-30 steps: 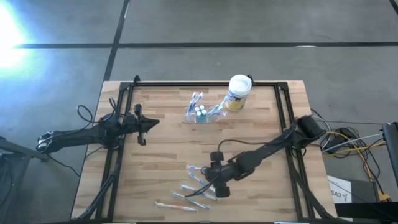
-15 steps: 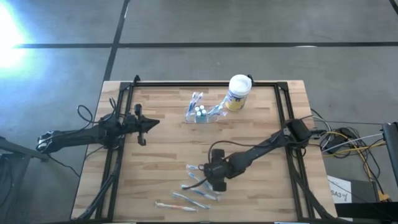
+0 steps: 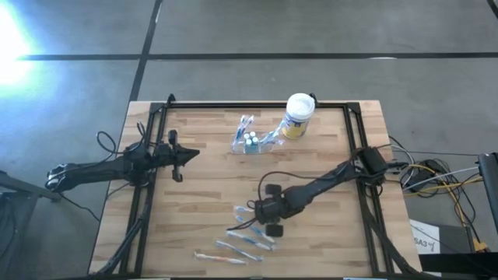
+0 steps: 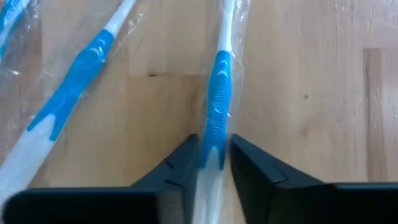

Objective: Pick & Place toothbrushing station
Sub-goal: Put the blue toothbrush into the left section of the transparent organizer

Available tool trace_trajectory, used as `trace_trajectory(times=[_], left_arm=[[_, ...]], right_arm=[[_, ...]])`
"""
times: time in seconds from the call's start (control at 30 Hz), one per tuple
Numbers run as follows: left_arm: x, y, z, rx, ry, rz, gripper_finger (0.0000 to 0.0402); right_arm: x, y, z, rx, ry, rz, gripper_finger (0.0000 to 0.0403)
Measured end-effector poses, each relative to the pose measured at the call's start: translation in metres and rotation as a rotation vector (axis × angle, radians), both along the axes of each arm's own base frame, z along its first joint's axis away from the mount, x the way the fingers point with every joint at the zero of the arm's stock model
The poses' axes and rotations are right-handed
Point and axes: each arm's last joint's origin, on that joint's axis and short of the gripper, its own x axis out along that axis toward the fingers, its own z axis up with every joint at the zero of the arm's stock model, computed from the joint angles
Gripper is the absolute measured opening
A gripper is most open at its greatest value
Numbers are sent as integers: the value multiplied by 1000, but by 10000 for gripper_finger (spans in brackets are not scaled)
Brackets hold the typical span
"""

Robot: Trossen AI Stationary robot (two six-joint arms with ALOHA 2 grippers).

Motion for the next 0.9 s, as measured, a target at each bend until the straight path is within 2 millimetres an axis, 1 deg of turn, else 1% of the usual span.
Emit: trace_trajectory(times=[0.13, 0.27, 0.33, 0.5, 0.57, 0.7, 0.8, 0.9], left_arm=[[0, 0, 0, 0, 0, 0, 10], [0, 0, 0, 0, 0, 0, 10], [0, 0, 0, 0, 0, 0, 10], [0, 0, 0, 0, 1, 0, 10], [0, 0, 0, 0, 0, 0, 10], [0, 0, 0, 0, 0, -1, 10], [0, 0, 0, 2, 0, 0, 10], [0, 0, 0, 11, 1, 0, 10]], right_arm=[[-3, -2, 4, -9, 9, 0, 35], [-8, -6, 14, -53, 16, -10, 30], [-11, -8, 24, -87, -7, -32, 25], [-24, -6, 61, -128, -132, -35, 12], [-33, -3, 78, -139, -196, -1, 6], [-54, 1, 109, -89, -381, 60, 5], [-75, 1, 126, -59, -532, 122, 6], [-98, -4, 136, -34, -673, 166, 6]])
